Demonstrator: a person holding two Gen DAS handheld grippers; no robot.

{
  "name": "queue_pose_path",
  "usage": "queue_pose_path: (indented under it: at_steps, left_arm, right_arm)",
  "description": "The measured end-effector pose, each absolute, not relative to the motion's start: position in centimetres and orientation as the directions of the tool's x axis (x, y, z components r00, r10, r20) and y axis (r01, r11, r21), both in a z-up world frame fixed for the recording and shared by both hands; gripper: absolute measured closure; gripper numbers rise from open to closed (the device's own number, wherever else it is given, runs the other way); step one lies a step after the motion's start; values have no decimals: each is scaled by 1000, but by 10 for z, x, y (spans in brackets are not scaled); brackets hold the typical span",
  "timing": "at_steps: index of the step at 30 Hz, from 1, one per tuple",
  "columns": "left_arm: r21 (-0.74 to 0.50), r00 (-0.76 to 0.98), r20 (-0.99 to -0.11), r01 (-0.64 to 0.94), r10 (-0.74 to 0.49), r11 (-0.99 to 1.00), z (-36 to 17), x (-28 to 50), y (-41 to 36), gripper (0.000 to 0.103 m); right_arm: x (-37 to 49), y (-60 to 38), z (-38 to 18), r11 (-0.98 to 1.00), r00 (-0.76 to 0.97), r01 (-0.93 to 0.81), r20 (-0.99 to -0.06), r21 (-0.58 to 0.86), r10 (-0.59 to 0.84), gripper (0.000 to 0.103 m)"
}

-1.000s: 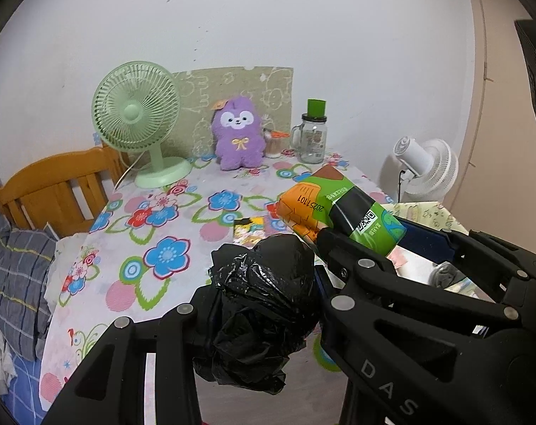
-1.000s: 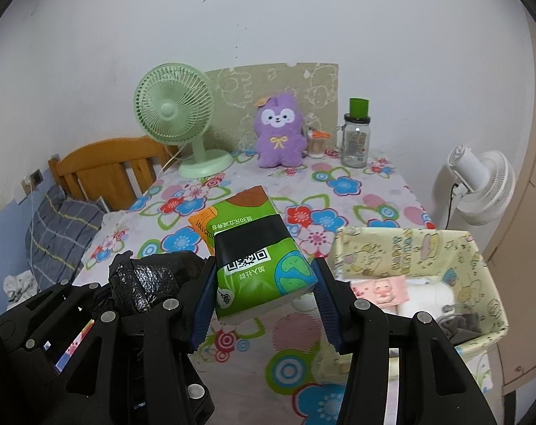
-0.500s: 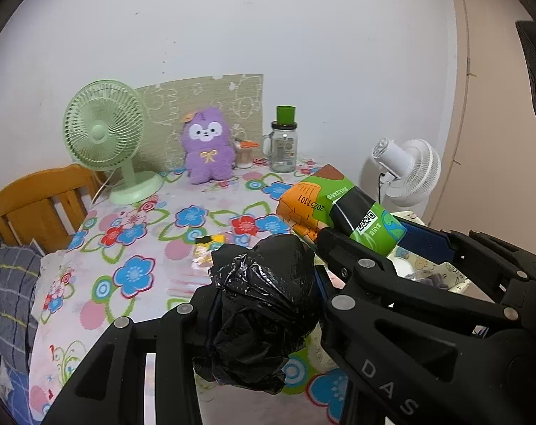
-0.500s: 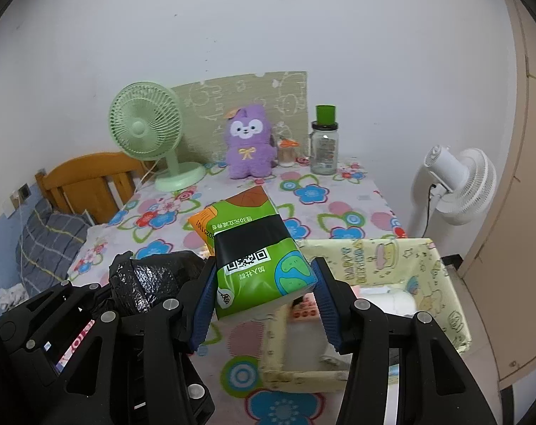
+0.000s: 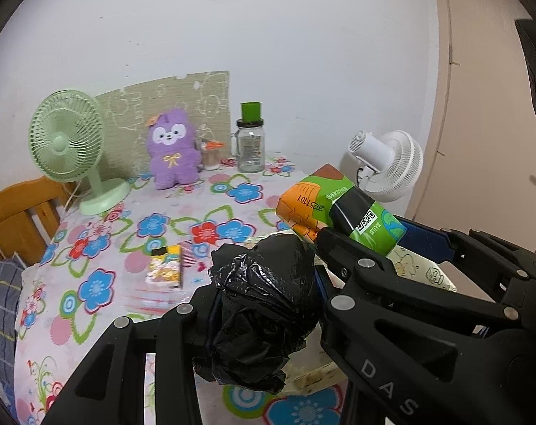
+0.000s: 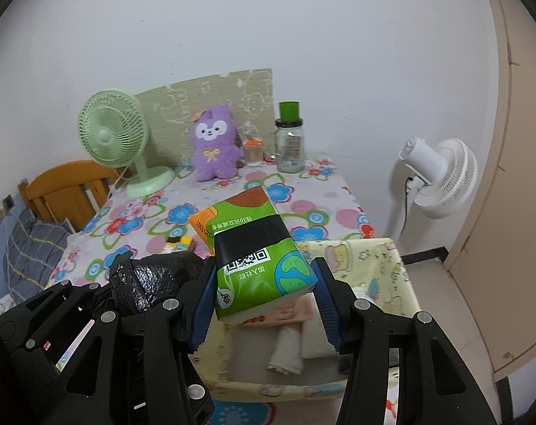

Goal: Organize soft objects
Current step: 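Lift the black bag and tissue pack and carry both over the patterned box, then open the left tool over the box while the right tool releases the tissue pack inside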

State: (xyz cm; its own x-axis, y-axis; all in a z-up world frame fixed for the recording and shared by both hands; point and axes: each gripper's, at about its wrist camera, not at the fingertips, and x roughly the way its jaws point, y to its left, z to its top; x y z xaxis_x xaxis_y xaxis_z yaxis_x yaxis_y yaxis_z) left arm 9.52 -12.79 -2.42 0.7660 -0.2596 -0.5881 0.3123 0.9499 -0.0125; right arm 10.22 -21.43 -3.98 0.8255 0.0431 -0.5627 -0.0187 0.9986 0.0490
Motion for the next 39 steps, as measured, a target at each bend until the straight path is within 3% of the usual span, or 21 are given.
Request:
queue_pose_path:
  at_steps: [22, 26, 33, 39]
  left_arm:
    - [-19, 681, -644, 441, -348, 897, -46, 124, -194, 56]
    - [-5, 674, -658, 441, -335, 897, -52, 131, -199, 46]
    - [42, 686, -666, 429, -295, 902, -55, 135, -198, 16]
    - [83, 701, -665, 412, -257, 908, -57, 140, -191, 12]
  right_arm:
    - [120, -279, -63, 991, 794, 108, -606, 74, -41, 48]
    - [126, -284, -69, 990, 782, 123, -621, 72, -52, 48]
    - [135, -287, -78, 988, 770, 122, -637, 90, -36, 48]
    - [145, -280, -82, 990, 762, 94, -647, 103, -6, 48]
